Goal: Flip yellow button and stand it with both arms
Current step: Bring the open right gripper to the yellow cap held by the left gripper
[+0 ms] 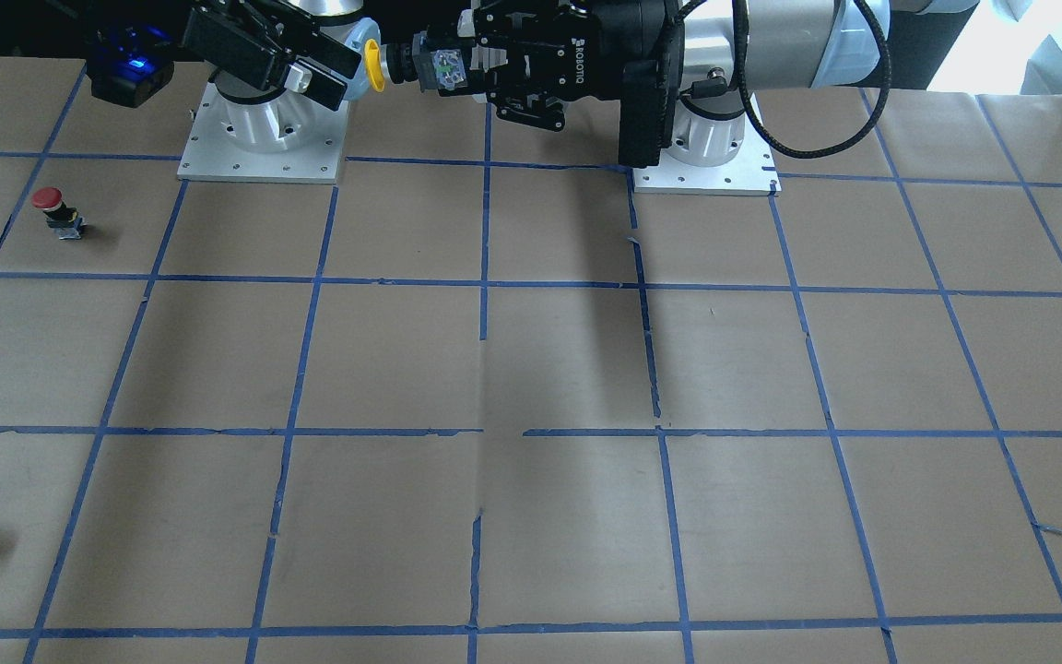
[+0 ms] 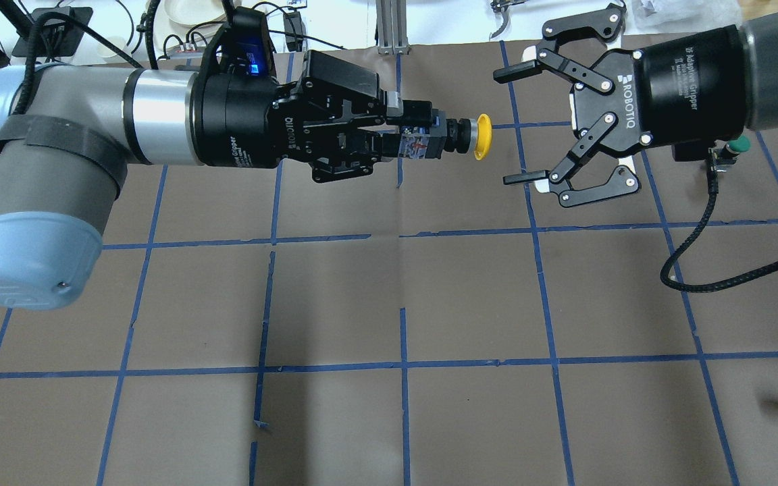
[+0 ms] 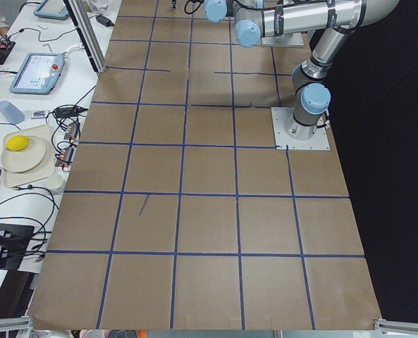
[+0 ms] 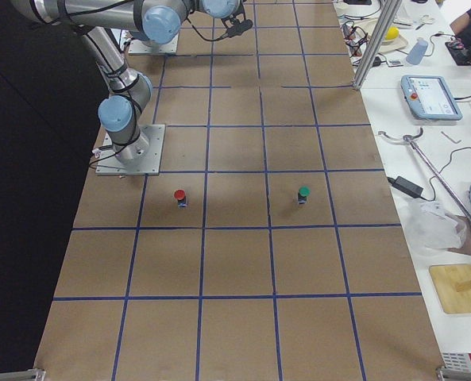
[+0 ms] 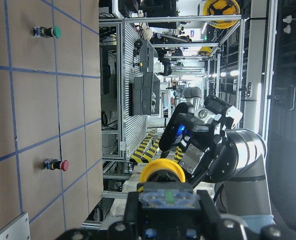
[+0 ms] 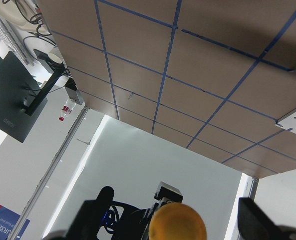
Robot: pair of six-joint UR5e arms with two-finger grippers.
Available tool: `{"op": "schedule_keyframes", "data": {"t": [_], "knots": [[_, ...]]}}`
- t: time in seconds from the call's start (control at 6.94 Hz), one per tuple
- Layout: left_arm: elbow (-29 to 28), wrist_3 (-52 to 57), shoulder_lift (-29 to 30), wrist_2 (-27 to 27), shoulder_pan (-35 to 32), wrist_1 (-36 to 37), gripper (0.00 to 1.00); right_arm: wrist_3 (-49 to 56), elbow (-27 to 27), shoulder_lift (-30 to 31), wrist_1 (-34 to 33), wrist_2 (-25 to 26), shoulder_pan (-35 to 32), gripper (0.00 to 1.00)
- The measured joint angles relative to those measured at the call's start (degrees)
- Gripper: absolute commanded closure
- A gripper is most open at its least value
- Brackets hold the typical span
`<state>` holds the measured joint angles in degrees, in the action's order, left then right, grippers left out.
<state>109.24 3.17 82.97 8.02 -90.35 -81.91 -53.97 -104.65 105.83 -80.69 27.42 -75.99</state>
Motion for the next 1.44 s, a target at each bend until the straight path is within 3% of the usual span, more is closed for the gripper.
{"op": "schedule_keyframes", "data": {"t": [1.15,1.3,1.44], "knots": [[-0.11,-0.17,-0.12,-0.11,0.0,0.0,0.98,-6.65,0.02,-0.21,0.46,-2.44,-2.31,0.08],[-0.13,-0.18,-0.15,-0.11,0.0,0.0,0.98,-6.75,0.03,0.18,0.96,-2.43,-2.36,0.19],[-0.15,-0.18,-0.17,-0.11,0.0,0.0,0.98,-6.81,0.05,0.53,1.58,-2.4,-2.39,0.43]]}}
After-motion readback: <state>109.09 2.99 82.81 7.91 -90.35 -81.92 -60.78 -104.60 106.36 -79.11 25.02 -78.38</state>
